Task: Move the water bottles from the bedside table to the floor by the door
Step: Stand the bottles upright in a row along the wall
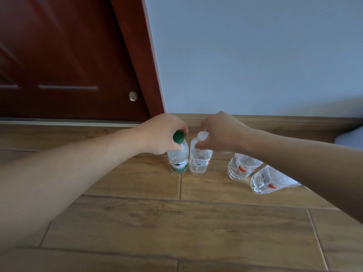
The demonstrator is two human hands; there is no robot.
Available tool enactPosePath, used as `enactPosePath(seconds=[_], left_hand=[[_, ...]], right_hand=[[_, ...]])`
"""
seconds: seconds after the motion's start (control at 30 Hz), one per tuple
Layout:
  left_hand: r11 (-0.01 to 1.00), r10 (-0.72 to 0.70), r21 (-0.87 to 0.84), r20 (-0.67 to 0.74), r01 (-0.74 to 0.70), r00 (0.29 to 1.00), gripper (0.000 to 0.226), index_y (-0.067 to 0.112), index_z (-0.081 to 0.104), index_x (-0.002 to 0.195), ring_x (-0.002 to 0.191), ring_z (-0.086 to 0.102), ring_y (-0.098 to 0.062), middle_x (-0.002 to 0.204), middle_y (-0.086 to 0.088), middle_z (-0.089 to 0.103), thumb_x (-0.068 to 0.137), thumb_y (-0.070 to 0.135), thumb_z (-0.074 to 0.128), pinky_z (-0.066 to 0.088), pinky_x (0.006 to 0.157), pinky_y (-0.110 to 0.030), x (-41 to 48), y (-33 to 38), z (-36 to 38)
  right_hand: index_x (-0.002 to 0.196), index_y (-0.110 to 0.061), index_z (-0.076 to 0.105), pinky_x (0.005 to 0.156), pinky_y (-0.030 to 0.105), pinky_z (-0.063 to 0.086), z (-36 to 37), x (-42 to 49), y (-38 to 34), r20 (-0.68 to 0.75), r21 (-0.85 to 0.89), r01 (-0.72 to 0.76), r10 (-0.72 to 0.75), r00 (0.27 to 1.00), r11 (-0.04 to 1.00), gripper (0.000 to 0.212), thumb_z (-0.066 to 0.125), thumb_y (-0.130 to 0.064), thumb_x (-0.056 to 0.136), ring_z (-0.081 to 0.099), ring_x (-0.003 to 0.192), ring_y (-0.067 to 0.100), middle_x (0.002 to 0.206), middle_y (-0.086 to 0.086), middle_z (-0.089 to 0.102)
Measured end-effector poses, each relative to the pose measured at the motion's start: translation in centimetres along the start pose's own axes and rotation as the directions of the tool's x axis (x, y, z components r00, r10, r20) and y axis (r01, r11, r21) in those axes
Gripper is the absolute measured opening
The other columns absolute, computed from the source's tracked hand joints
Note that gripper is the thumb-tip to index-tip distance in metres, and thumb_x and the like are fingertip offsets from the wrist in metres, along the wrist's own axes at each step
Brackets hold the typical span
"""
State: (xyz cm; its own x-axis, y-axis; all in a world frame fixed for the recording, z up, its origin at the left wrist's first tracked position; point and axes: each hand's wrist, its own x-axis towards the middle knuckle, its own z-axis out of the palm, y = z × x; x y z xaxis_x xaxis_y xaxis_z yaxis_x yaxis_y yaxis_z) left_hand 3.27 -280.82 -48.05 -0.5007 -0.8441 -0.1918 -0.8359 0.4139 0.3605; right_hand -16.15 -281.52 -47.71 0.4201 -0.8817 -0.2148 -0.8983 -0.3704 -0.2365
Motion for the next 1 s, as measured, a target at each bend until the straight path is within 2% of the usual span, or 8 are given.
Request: enactPosePath(seconds=[0.13, 0.3, 0.4, 0.47, 0.57, 0.73, 0.9, 1.0], left_hand=[[1.0, -0.004, -0.006, 0.003, 0.004, 1.0, 0.031, 0.023, 0.069, 0.111, 0.1, 0.058, -0.012, 0.107, 0.008, 0.065, 0.081, 0.028, 0.075, 0.05, 0.089, -0.031, 0.07, -0.03, 0.02], [1.0, 0.01, -0.01, 0.003, -0.01, 1.0, 0.03, 0.022, 0.069, 0.11, 0.099, 0.058, -0.012, 0.106, 0.008, 0.065, 0.081, 0.028, 0.075, 0.05, 0.088, -0.031, 0.22, 0.02, 0.04], [1.0, 0.016, -0.012, -0.006, -0.016, 1.0, 0.029, 0.022, 0.07, 0.108, 0.097, 0.058, -0.013, 0.103, 0.007, 0.065, 0.079, 0.027, 0.076, 0.048, 0.086, -0.032, 0.32, 0.05, 0.07], [1.0, 0.014, -0.019, -0.006, -0.015, 1.0, 0.031, 0.024, 0.071, 0.109, 0.098, 0.058, -0.013, 0.103, 0.008, 0.065, 0.078, 0.026, 0.075, 0.048, 0.086, -0.033, 0.35, 0.07, 0.07], [1.0, 0.013, 0.002, 0.003, -0.013, 1.0, 0.031, 0.023, 0.07, 0.109, 0.097, 0.059, -0.013, 0.102, 0.008, 0.065, 0.079, 0.029, 0.073, 0.05, 0.086, -0.034, 0.35, 0.1, 0.03], [1.0, 0.013, 0.006, 0.007, -0.013, 1.0, 0.03, 0.023, 0.069, 0.107, 0.094, 0.058, -0.013, 0.099, 0.009, 0.063, 0.078, 0.029, 0.076, 0.05, 0.082, -0.031, 0.28, -0.02, -0.13], [1.0, 0.011, -0.008, 0.0, -0.011, 1.0, 0.03, 0.025, 0.068, 0.107, 0.094, 0.057, -0.011, 0.1, 0.01, 0.063, 0.078, 0.029, 0.076, 0.05, 0.083, -0.03, 0.17, -0.19, -0.11], [1.0, 0.021, -0.012, -0.009, -0.022, 1.0, 0.029, 0.025, 0.069, 0.105, 0.093, 0.057, -0.01, 0.097, 0.013, 0.061, 0.077, 0.029, 0.076, 0.049, 0.082, -0.028, 0.26, -0.35, 0.04]], right_hand=[[0.092, -0.011, 0.064, 0.059, 0.031, 0.045, 0.32, -0.19, -0.13, -0.005, -0.004, -0.011, 0.011, 1.0, 1.0, 0.041, 0.066, -0.05, 0.079, 0.06, 0.079, 0.021, 0.082, 0.002, 0.064], [0.118, -0.019, 0.059, 0.079, 0.032, 0.047, 0.35, -0.49, 0.17, 0.001, 0.014, 0.085, -0.085, 0.996, 0.996, 0.044, 0.065, -0.046, 0.084, 0.06, 0.101, 0.022, 0.112, -0.001, 0.065], [0.131, -0.031, 0.05, 0.086, 0.028, 0.044, 0.21, -0.66, 0.22, 0.056, 0.03, 0.193, -0.194, 0.979, 0.981, 0.05, 0.067, -0.038, 0.084, 0.058, 0.109, 0.016, 0.128, -0.011, 0.058], [0.129, -0.037, 0.05, 0.084, 0.029, 0.048, 0.02, -0.67, 0.39, 0.097, 0.008, 0.238, -0.237, 0.967, 0.971, 0.051, 0.066, -0.025, 0.082, 0.059, 0.104, 0.015, 0.123, -0.014, 0.057], [0.119, -0.034, 0.058, 0.076, 0.027, 0.044, -0.38, -0.61, 0.7, 0.107, -0.023, 0.252, -0.248, 0.963, 0.968, 0.042, 0.063, -0.013, 0.084, 0.058, 0.097, 0.016, 0.113, -0.011, 0.059], [0.116, -0.028, 0.062, 0.076, 0.026, 0.04, -0.49, -0.38, 0.5, 0.087, -0.007, 0.231, -0.23, 0.969, 0.973, 0.034, 0.064, -0.022, 0.082, 0.056, 0.098, 0.017, 0.105, -0.009, 0.063], [0.113, -0.024, 0.065, 0.072, 0.023, 0.036, -0.52, -0.36, 0.19, 0.034, 0.038, 0.169, -0.17, 0.985, 0.985, 0.033, 0.067, -0.027, 0.08, 0.052, 0.089, 0.013, 0.088, -0.015, 0.053], [0.114, -0.022, 0.065, 0.073, 0.027, 0.041, -0.34, -0.51, 0.07, 0.026, 0.029, 0.125, -0.126, 0.992, 0.992, 0.034, 0.067, -0.034, 0.081, 0.056, 0.092, 0.017, 0.093, -0.008, 0.062]])
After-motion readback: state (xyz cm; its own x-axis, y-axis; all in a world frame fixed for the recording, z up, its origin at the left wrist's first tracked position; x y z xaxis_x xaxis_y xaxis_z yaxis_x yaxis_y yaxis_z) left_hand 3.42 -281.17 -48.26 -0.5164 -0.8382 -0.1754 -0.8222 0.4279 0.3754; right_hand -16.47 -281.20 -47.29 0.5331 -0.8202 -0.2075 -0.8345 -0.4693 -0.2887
